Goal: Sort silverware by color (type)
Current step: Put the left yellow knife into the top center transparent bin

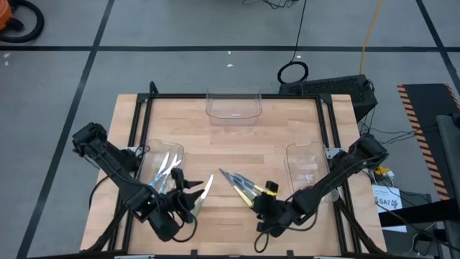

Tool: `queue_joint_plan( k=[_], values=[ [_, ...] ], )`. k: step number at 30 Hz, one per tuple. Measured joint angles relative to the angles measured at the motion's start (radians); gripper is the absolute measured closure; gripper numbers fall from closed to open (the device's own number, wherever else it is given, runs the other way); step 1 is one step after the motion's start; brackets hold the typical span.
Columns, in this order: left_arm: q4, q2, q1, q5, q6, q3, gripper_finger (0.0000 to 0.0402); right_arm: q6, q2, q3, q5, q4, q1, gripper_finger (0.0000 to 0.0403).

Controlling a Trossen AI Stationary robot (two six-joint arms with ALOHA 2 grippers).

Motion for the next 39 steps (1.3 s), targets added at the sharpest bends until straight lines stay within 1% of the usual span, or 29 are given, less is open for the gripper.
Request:
queue_joint_plan(
  k=[4, 10, 14, 21, 27, 32, 36, 39],
  values=[
    [0.0, 0.0, 0.03, 0.001, -0.036, 0.0, 0.0256, -0.002, 0.064, 0.0, -0.075, 0.001, -0.035, 0.0273],
    [0.0, 0.002, 0.055, 0.034, -0.087, 0.0, 0.0256, -0.011, 0.127, 0.0, -0.08, 0.051, -0.074, 0.0273],
    [-0.003, 0.016, 0.06, 0.05, -0.097, 0.0, 0.0256, -0.043, 0.165, 0.0, -0.125, 0.113, -0.092, 0.0273],
    [-0.005, 0.049, 0.066, 0.075, -0.095, 0.0, 0.0256, -0.038, 0.179, 0.0, -0.146, 0.124, -0.113, 0.0272],
    [-0.004, 0.071, 0.068, 0.092, -0.07, 0.0, 0.0256, -0.065, 0.179, 0.002, -0.152, 0.133, -0.114, 0.0272],
    [-0.004, 0.072, 0.068, 0.093, -0.071, 0.0, 0.0256, -0.084, 0.183, 0.066, -0.142, 0.07, -0.112, 0.0272],
    [-0.004, 0.072, 0.068, 0.093, -0.074, 0.0, 0.0256, -0.045, 0.181, 0.113, -0.075, -0.005, -0.109, 0.0272],
    [-0.004, 0.072, 0.068, 0.094, -0.082, 0.0, 0.0256, 0.009, 0.182, 0.114, -0.076, -0.022, -0.109, 0.0272]
  ],
)
